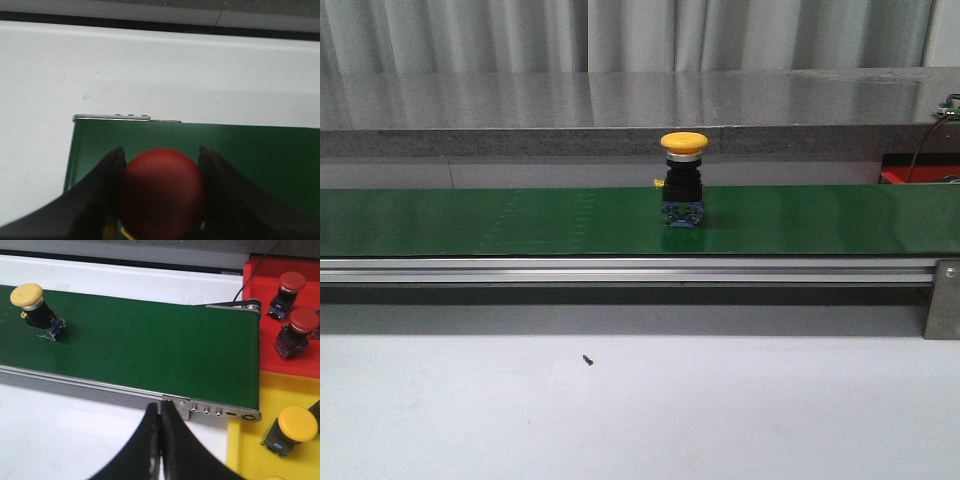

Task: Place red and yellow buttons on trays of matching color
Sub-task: 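Close the left gripper on the red button and lift it, then lower the red button onto the belt start and open the left gripper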

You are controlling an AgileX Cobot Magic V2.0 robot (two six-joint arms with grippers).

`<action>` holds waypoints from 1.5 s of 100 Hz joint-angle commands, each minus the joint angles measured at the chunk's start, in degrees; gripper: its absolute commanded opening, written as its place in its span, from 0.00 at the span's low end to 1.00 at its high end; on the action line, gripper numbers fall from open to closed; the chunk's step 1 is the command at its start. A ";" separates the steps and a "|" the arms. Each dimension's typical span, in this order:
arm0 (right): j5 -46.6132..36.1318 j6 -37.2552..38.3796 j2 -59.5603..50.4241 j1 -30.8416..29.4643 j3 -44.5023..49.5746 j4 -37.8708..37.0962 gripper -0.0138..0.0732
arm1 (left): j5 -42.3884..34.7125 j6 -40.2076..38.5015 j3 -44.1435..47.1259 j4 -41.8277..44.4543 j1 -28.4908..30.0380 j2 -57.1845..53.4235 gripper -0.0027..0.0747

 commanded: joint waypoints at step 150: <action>-3.00 0.10 -0.36 0.01 -1.41 0.79 0.44 | -17.44 1.83 3.20 -7.76 -9.05 -10.21 0.85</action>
